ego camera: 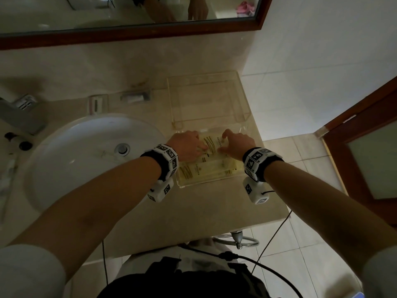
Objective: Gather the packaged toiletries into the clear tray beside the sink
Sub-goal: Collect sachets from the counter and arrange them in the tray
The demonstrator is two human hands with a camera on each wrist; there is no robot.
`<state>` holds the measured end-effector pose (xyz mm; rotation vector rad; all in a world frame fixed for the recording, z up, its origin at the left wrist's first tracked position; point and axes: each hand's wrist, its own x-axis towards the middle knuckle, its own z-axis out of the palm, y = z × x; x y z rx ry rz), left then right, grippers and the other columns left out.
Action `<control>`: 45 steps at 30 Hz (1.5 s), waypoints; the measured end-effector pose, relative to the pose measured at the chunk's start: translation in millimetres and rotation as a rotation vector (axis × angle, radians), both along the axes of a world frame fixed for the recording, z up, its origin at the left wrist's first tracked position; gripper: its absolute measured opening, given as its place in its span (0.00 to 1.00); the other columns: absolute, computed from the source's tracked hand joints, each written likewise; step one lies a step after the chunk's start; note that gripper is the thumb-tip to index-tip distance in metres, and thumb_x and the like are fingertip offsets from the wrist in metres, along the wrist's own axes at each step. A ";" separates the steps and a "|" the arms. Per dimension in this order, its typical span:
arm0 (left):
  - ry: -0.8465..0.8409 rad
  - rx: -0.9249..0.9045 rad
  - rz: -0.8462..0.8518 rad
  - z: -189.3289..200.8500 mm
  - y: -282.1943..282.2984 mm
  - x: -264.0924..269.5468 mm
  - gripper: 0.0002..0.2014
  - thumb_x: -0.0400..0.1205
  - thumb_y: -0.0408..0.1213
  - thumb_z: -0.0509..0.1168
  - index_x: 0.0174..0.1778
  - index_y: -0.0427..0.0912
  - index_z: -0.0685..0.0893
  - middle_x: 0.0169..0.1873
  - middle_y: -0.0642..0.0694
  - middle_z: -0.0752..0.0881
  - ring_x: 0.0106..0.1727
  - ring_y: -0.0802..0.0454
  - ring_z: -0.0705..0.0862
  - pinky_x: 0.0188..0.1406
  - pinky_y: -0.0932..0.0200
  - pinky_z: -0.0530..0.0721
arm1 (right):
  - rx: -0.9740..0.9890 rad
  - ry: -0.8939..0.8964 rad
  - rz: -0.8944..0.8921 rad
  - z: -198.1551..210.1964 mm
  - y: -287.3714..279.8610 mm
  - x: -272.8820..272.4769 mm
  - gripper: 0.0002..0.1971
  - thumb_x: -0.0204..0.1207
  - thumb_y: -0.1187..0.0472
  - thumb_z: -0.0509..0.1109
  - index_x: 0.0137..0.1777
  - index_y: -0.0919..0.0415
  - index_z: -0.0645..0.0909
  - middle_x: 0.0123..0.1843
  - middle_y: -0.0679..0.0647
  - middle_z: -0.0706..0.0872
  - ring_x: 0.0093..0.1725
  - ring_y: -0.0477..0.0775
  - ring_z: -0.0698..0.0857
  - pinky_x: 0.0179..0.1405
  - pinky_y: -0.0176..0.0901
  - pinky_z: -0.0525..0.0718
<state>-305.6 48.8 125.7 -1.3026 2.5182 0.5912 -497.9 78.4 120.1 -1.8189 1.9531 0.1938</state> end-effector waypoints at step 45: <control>0.390 -0.168 0.327 18.1 5.8 92.5 0.27 0.76 0.54 0.68 0.72 0.56 0.75 0.69 0.53 0.75 0.69 0.50 0.75 0.65 0.51 0.76 | -0.181 -0.150 0.062 46.6 -14.7 79.9 0.34 0.69 0.47 0.76 0.74 0.51 0.69 0.72 0.57 0.72 0.71 0.62 0.71 0.67 0.54 0.74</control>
